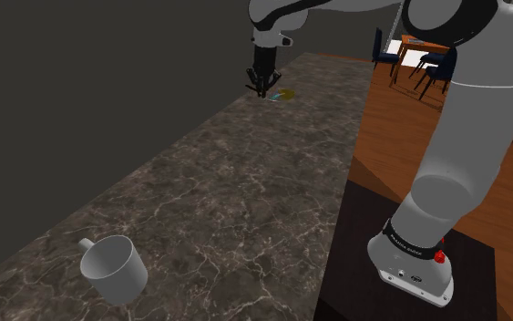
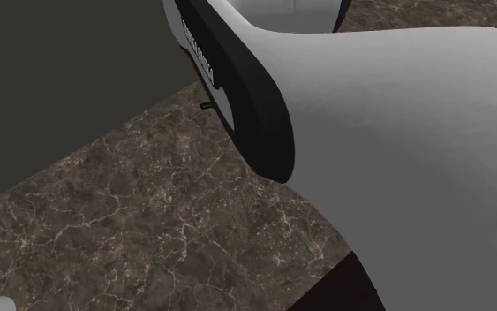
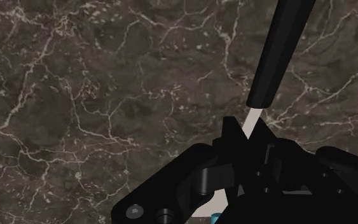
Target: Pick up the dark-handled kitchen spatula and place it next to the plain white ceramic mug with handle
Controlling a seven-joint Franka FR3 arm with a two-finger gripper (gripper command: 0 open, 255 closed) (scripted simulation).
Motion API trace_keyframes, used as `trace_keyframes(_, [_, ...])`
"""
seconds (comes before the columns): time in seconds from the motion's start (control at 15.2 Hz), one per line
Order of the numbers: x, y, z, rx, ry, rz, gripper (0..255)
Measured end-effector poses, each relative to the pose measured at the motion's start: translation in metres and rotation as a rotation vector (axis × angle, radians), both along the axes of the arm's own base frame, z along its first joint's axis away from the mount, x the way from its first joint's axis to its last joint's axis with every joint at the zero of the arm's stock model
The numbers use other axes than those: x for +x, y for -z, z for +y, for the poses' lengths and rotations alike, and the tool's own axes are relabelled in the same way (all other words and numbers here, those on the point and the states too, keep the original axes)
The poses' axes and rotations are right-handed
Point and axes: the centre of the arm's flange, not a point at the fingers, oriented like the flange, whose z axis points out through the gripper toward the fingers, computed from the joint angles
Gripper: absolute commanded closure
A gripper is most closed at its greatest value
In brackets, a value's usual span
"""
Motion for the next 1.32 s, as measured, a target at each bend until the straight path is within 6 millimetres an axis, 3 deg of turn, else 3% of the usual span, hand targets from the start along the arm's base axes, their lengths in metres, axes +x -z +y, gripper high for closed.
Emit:
trace_keyframes(0.59, [-0.001, -0.043, 0.007, 0.0, 0.0, 0.0, 255])
trace_keyframes(1.32, [-0.013, -0.046, 0.145, 0.0, -0.002, 0.0, 255])
